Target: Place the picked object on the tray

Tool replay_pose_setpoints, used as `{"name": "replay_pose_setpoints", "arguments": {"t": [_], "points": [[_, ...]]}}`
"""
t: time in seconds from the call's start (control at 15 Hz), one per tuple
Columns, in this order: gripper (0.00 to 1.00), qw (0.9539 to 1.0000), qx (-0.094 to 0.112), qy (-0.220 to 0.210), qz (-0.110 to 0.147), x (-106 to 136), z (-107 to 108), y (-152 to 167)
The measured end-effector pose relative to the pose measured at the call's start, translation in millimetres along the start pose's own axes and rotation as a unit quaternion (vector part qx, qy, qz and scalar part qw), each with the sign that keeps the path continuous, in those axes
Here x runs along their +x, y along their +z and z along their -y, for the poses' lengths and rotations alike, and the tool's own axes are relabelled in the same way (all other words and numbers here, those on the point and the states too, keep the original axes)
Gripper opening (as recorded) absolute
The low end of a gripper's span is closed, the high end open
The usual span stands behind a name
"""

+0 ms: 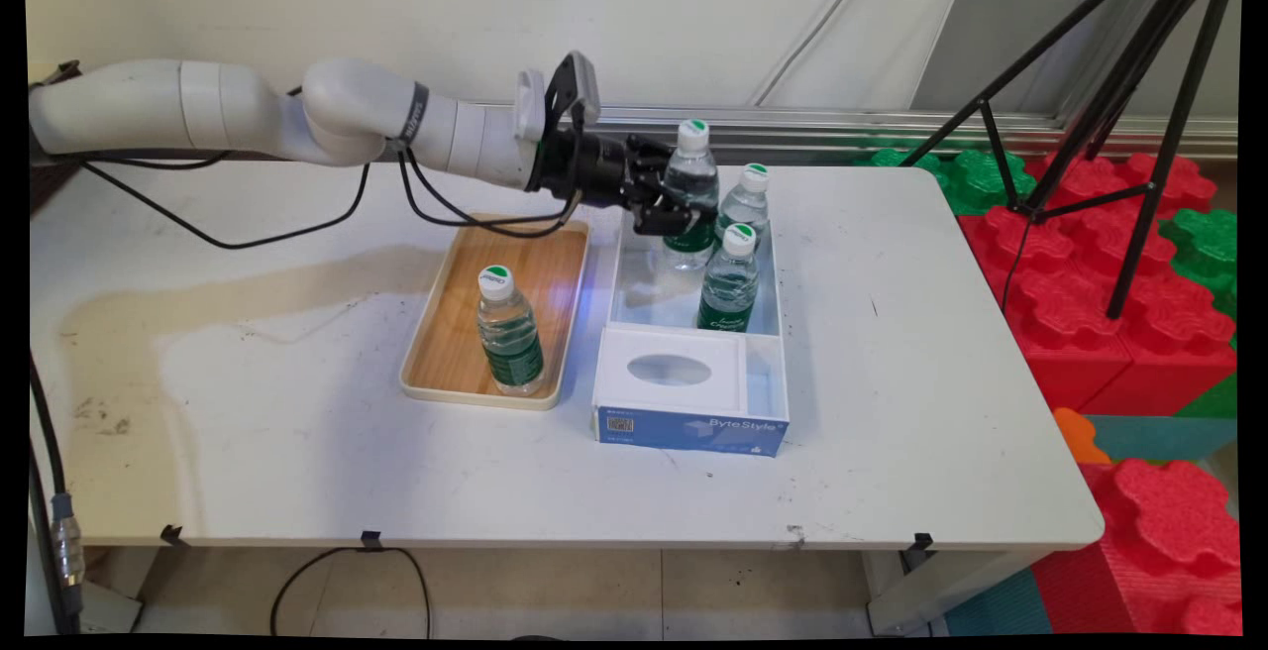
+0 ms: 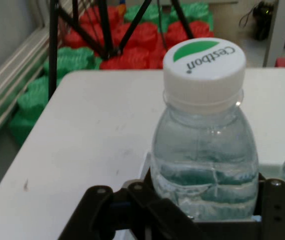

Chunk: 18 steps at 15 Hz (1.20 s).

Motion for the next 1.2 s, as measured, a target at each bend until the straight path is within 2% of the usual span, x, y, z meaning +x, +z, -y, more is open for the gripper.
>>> {"name": "replay_pose_setpoints", "arguments": {"t": [0.2, 0.47, 0.87, 1.2], "points": [[0.00, 0.9999, -0.006, 0.007, -0.012, 22.2, -4.7, -9.2], [0.00, 0.9998, -0.009, 0.015, -0.013, 38.2, -7.4, -27.6], [0.00, 0.9996, -0.010, 0.027, -0.004, 52.1, -6.9, -62.0], [0.00, 0.9991, -0.005, 0.039, 0.015, 54.7, -1.1, -99.6]]}}
